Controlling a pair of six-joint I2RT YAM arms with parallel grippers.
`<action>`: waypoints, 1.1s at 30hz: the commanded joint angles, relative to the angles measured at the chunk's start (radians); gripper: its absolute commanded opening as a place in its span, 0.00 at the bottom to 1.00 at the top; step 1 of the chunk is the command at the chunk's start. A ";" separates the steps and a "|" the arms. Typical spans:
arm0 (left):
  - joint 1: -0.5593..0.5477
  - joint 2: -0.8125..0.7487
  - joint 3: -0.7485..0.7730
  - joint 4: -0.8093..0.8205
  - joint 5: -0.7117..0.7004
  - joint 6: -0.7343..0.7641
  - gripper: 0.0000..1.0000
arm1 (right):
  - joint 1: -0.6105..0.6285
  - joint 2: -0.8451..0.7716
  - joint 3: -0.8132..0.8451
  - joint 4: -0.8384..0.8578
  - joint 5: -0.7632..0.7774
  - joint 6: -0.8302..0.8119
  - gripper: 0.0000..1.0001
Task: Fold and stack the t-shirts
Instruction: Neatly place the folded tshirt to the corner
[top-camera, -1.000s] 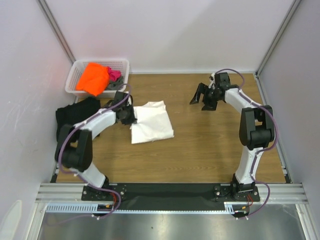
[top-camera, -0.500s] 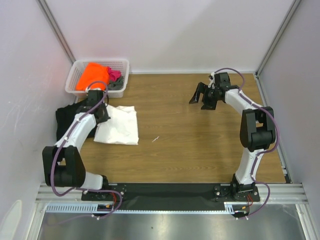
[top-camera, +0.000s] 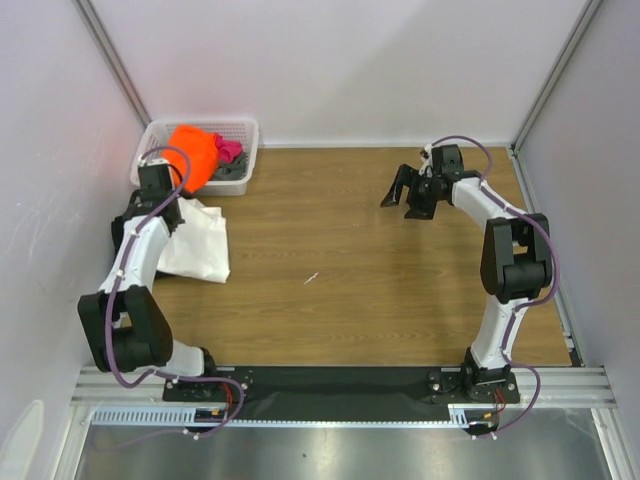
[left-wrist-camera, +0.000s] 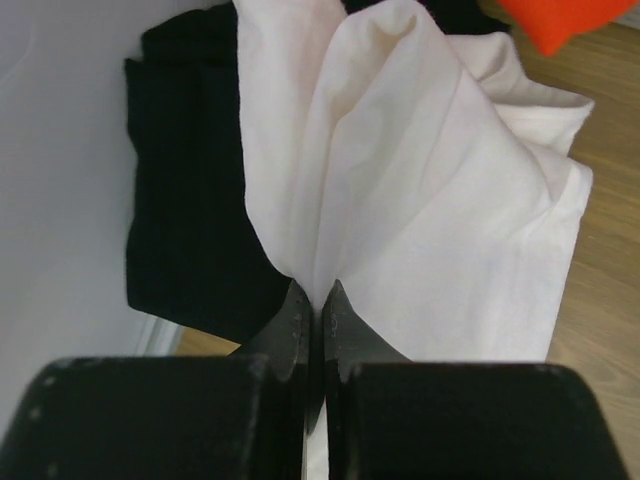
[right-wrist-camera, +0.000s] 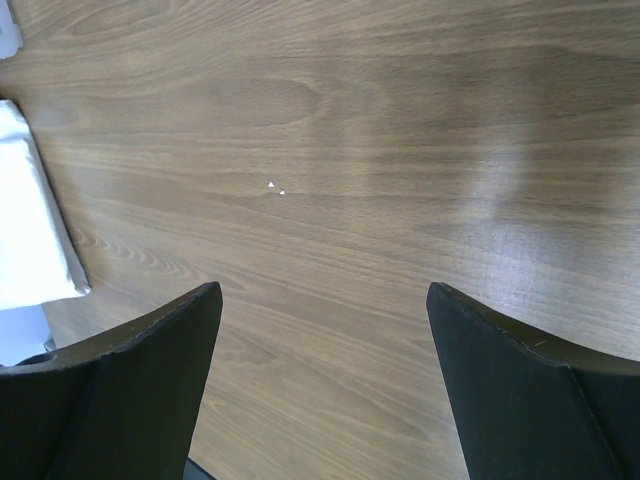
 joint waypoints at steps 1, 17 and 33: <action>0.063 0.006 0.064 0.038 -0.001 0.089 0.00 | -0.011 0.002 0.025 0.010 0.011 -0.006 0.91; 0.263 -0.028 0.095 0.072 0.163 0.144 0.00 | -0.019 0.094 0.121 -0.013 0.008 0.016 0.90; 0.355 0.089 -0.045 0.292 0.056 0.098 0.00 | -0.019 0.151 0.226 -0.072 0.006 0.003 0.91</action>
